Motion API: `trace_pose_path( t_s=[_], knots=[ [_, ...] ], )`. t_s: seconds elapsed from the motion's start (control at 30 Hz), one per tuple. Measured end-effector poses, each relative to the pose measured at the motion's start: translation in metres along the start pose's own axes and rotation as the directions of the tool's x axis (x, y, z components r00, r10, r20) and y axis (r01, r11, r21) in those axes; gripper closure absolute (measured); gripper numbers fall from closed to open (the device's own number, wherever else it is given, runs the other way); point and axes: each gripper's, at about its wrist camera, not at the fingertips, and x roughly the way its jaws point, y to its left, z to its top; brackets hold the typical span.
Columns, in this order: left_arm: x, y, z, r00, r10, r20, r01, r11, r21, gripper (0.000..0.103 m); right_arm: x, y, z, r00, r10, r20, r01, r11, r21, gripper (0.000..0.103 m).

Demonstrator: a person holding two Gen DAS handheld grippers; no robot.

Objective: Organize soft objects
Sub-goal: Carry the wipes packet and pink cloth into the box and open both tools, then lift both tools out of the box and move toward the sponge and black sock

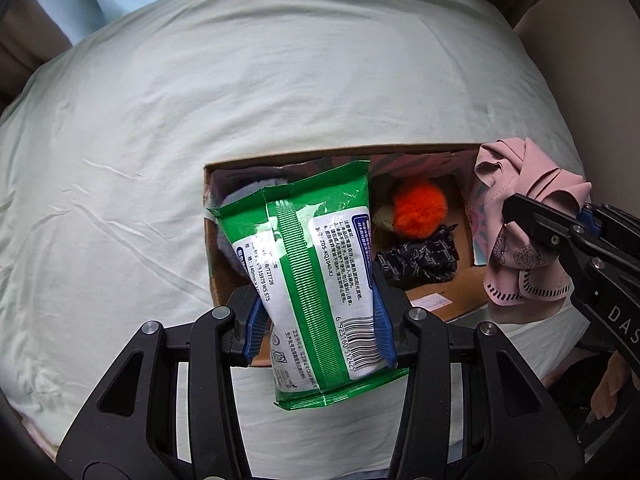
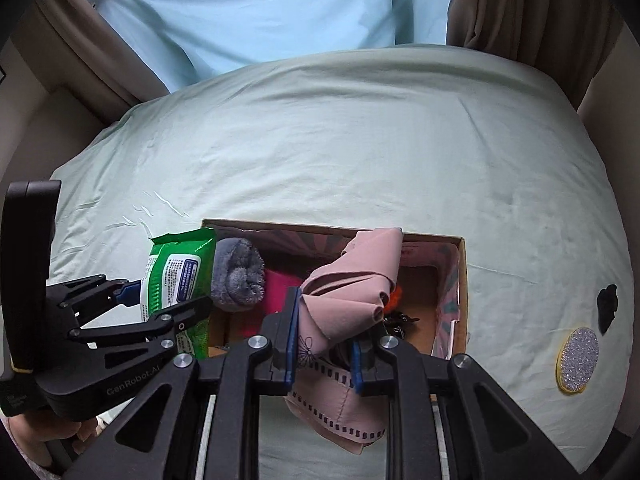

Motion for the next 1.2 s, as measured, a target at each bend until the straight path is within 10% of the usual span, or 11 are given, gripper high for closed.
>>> trace_pose_path(
  t_s=[0.37,0.43,0.5,0.57,1.2],
  knots=[
    [0.053,-0.026,0.013,0.996,-0.007,-0.09,0.013,0.997,0.07,0.061,0.071,-0.036,0.007,0.988,0.067,-0.139,-0.047,0.988,0.147,0.084],
    [0.053,-0.03,0.014,0.994,-0.007,-0.106,0.017,0.996,0.091,0.044,0.075,-0.038,0.01,0.984,0.102,-0.144,-0.077,0.983,0.166,0.084],
    [0.053,-0.031,0.011,0.992,0.002,-0.123,0.012,0.994,0.111,0.0,0.077,-0.04,0.014,0.982,0.107,-0.154,-0.078,0.98,0.184,0.069],
    [0.052,-0.029,0.008,0.991,-0.001,-0.136,0.016,0.994,0.11,0.001,0.077,-0.041,0.016,0.982,0.098,-0.158,-0.067,0.979,0.191,0.0],
    [-0.023,0.0,-0.004,1.0,-0.017,-0.006,0.017,0.999,-0.033,0.0,0.016,-0.023,0.011,1.0,-0.016,-0.004,0.016,0.994,0.104,0.0]
  ],
)
